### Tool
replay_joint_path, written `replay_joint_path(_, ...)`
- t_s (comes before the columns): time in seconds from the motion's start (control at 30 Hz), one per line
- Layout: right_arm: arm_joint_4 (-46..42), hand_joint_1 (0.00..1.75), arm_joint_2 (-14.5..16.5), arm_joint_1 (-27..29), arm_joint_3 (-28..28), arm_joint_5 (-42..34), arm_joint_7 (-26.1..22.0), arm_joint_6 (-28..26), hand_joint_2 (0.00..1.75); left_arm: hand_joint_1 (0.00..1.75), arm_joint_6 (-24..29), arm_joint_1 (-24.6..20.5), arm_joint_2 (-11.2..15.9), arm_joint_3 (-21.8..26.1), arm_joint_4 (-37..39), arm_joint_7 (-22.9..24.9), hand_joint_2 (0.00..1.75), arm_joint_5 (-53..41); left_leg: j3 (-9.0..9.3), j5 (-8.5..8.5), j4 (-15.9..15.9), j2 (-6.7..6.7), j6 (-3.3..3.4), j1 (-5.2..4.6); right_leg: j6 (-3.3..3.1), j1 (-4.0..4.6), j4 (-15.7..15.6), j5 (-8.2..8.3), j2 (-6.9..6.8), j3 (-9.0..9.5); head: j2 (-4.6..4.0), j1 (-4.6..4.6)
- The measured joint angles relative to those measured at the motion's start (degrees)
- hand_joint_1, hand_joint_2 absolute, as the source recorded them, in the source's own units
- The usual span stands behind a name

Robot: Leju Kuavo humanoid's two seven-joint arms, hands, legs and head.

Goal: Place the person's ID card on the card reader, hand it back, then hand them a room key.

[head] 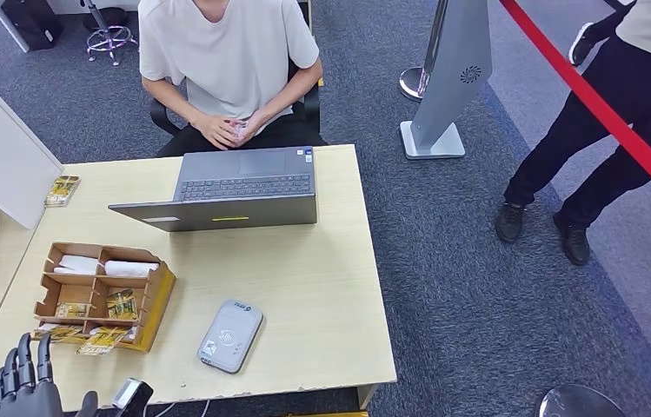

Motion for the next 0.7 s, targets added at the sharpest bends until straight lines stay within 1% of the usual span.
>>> replay_joint_path(0.07, 0.0, 0.0, 0.0, 0.0, 0.03, 0.15, 0.0, 0.07, 1.75, 0.0, 0.7, -0.26, -0.11, 0.79, 0.25, -0.65, 1.75, -0.56, 0.0, 0.0, 0.0, 0.0, 0.0, 0.0, 0.0, 0.0, 0.0, 0.0, 0.0, 0.0, 0.0, -0.01)
replay_joint_path(0.17, 0.0, 0.0, 0.0, -0.01, 0.2, 0.45, 0.01, 0.16, 1.75, 0.0, 3.42, -1.17, -0.9, 3.34, 0.92, -3.24, 1.75, -3.62, 0.0, 0.0, 0.0, 0.0, 0.0, 0.0, 0.0, 0.0, 0.0, 0.0, 0.0, 0.01, 0.0, -0.01)
replay_joint_path(0.3, 0.01, 0.0, 0.0, -0.04, 0.52, 1.2, 0.04, 0.19, 1.75, 0.0, 4.69, -2.92, -3.47, 9.31, 0.06, -10.56, 1.75, -7.58, 0.02, 0.01, 0.0, 0.0, 0.01, 0.0, 0.0, 0.0, 0.0, 0.0, 0.0, 0.02, 0.0, 0.02)
replay_joint_path(0.33, 0.02, 0.0, 0.0, -0.05, 0.64, 1.32, 0.04, 0.21, 1.75, 0.0, 4.8, -3.4, -4.14, 10.84, -0.29, -11.73, 1.75, -7.69, 0.03, 0.01, 0.0, 0.0, 0.01, 0.0, 0.0, 0.0, 0.0, 0.0, 0.0, 0.03, 0.0, 0.03)
replay_joint_path(0.43, 0.02, 0.0, 0.0, -0.07, 0.96, 1.48, 0.03, 0.24, 1.75, 0.0, 4.91, -4.46, -5.59, 14.42, -1.0, -13.23, 1.75, -7.7, 0.04, 0.01, 0.0, 0.0, 0.01, 0.0, 0.0, 0.0, 0.0, 0.0, 0.0, 0.04, -0.01, 0.03)
replay_joint_path(0.6, 0.02, 0.0, 0.0, -0.1, 1.43, 1.61, 0.02, 0.24, 1.75, 0.0, 4.92, -5.0, -6.92, 17.16, -1.61, -14.23, 1.75, -7.72, 0.03, 0.01, 0.0, 0.0, 0.01, 0.0, 0.0, 0.0, 0.0, 0.0, 0.0, 0.03, 0.0, 0.03)
replay_joint_path(0.7, 0.02, 0.0, 0.0, -0.18, 1.64, 1.85, -0.11, 0.26, 1.75, 0.0, 4.95, -5.76, -7.93, 18.83, -2.42, -17.47, 1.75, -7.68, 0.03, 0.01, 0.0, -0.02, 0.01, -0.01, 0.0, 0.0, 0.0, 0.0, -0.02, 0.04, 0.0, 0.04)
